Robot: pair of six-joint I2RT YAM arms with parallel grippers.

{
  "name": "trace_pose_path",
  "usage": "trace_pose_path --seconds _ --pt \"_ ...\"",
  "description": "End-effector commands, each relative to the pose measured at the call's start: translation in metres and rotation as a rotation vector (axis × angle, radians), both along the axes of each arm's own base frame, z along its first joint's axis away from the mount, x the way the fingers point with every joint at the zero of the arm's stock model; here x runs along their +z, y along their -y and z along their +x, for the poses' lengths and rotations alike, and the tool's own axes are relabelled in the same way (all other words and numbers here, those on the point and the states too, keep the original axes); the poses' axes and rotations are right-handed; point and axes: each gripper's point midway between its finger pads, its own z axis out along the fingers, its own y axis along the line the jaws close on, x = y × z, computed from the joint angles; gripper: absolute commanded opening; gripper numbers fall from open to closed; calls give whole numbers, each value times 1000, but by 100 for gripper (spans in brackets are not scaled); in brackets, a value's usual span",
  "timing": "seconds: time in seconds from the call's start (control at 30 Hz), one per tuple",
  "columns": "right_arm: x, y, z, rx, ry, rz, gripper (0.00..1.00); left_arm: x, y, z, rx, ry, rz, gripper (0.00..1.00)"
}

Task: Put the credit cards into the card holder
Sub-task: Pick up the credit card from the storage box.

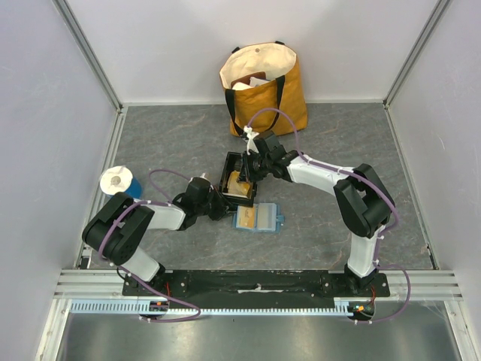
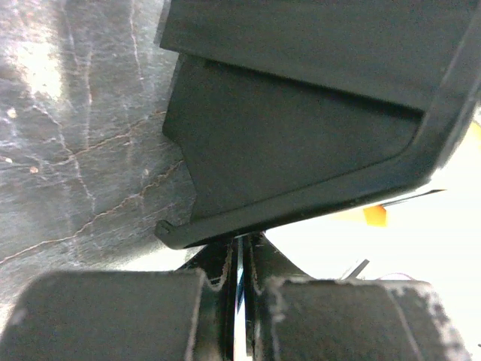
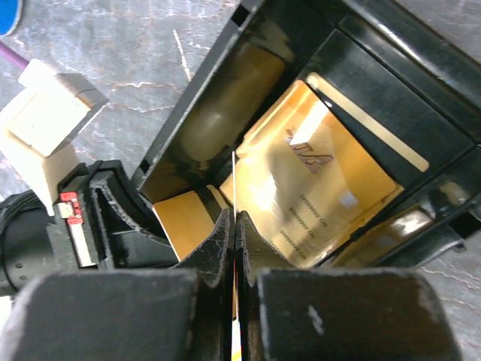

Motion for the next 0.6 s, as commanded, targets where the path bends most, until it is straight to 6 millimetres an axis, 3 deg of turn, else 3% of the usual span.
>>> trace_pose_path --seconds 0.0,0.17,0.33,0.43,0.57 --pt "38 6 12 -32 143 -37 0 -28 -18 -29 -57 -57 85 2" --pt "73 30 16 -117 273 -57 0 -24 -23 -44 -60 -63 52 2" --pt "97 73 5 -253 359 -92 0 -18 -22 -55 -75 -66 23 2" --pt "88 105 -10 -348 321 -166 0 -18 -24 -63 -80 -76 15 2" --pt "56 136 -37 -433 251 -211 0 -14 -29 -75 -70 -80 -2 2"
